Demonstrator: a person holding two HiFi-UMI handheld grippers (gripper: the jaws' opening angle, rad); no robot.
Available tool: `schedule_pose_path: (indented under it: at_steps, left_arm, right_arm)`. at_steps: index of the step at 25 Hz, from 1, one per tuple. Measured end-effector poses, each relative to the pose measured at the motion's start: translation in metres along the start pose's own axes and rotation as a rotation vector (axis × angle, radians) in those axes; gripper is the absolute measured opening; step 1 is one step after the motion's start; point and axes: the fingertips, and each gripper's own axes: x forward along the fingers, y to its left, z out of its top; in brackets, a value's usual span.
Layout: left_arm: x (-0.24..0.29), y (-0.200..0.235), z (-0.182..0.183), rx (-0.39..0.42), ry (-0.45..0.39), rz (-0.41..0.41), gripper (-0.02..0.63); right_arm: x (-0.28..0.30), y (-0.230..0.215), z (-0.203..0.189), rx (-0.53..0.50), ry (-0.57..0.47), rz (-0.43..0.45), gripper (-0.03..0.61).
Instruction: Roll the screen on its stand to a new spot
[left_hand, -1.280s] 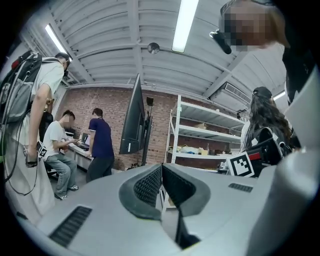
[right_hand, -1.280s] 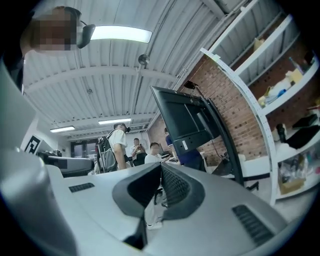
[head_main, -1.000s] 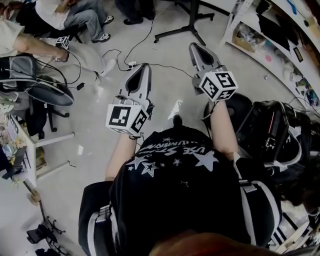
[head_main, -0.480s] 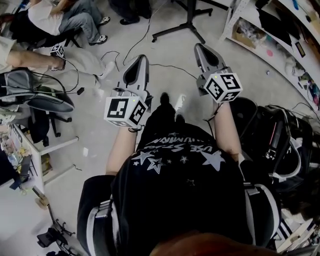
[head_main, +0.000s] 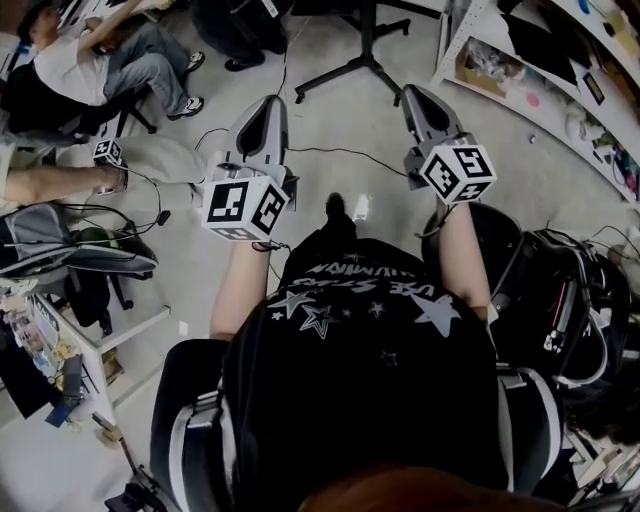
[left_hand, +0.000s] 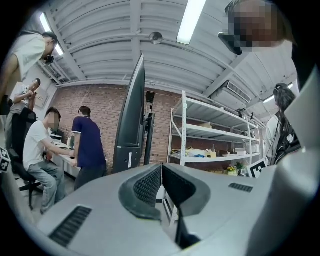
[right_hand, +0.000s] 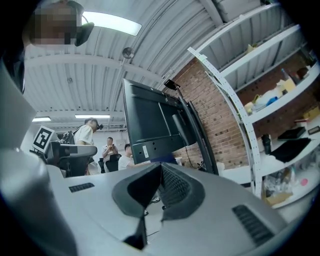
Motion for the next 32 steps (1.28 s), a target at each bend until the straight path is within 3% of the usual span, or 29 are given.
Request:
schedule_pose_path:
  at_steps: [18,22,27,32]
  left_arm:
    - [0.096,0.107,0.031,0.012,-0.049,0.004,0.017]
    - [0.112,0.121,0.038,0.009,-0.047,-0.028,0.094]
    - [0.137,0.136,0.047,0.010,-0.054,-0.049,0.274]
    - [0.162,0.145,0.068,0.030,-0.112,-0.088,0.296]
  right_arm:
    - [0.110,-0.002,0.019,-0.041,-0.009,-0.026,0.008]
    - [0.124,-0.001,0.021,-0.048,-0.016,-0.037,0.008]
    - [0.141,-0.004,0.023,-0.054,-0.024,-0.050,0.008]
    - [0.160,-0.005,0.018,-0.043,-0.025,-0.059,0.008]
